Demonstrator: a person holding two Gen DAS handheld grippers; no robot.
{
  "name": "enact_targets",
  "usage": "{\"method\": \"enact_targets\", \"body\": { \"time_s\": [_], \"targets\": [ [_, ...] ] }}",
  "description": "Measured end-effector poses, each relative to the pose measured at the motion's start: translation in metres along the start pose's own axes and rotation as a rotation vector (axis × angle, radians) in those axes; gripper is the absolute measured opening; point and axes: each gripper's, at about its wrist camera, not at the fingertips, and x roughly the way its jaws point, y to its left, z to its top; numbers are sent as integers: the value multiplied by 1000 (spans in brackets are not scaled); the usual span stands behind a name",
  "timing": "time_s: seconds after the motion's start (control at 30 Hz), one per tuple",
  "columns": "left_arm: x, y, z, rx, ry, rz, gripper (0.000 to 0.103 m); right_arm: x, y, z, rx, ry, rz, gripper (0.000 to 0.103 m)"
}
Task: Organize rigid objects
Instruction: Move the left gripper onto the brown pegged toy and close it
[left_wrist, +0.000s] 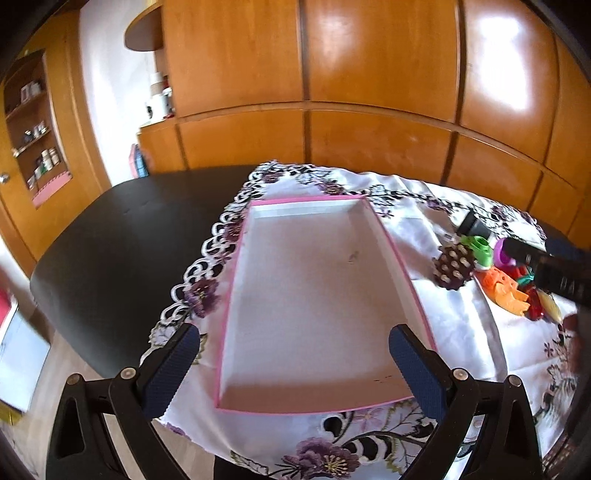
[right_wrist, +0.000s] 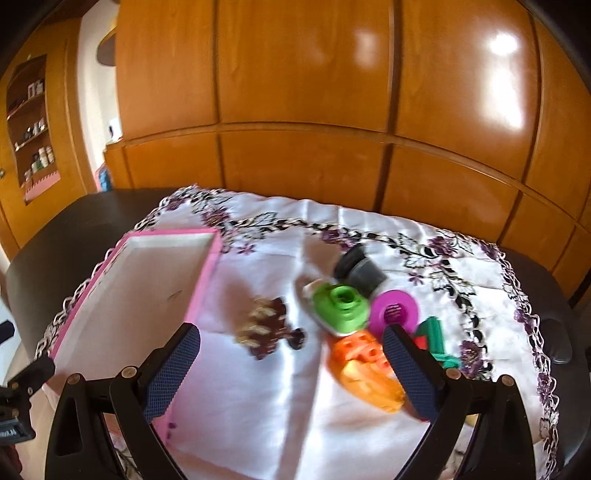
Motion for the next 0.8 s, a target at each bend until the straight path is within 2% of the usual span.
{"method": "enact_targets", "body": {
  "time_s": [0.27, 0.47, 0.5, 0.57, 0.67, 0.8],
  "targets": [
    [10, -23, 6, 36, 39, -86, 103, 7, -73, 12, 36, -13, -137, 101],
    [19, -57, 20, 105, 69, -181, 103, 25, -146, -1, 201, 25, -243, 101],
    [21, -63, 23, 117, 72, -194, 103, 28, -154, -2, 243, 49, -231, 101],
    [26, -77, 31, 137, 79, -226, 103, 28, -167, -1, 330, 39, -151, 101],
    [36, -100, 41, 173, 91, -280, 103, 21, -170, 1, 343, 14, -140, 101],
    [57, -127, 51, 222, 118, -298, 98, 23, -172, 1, 365, 27, -103, 101]
  ]
}}
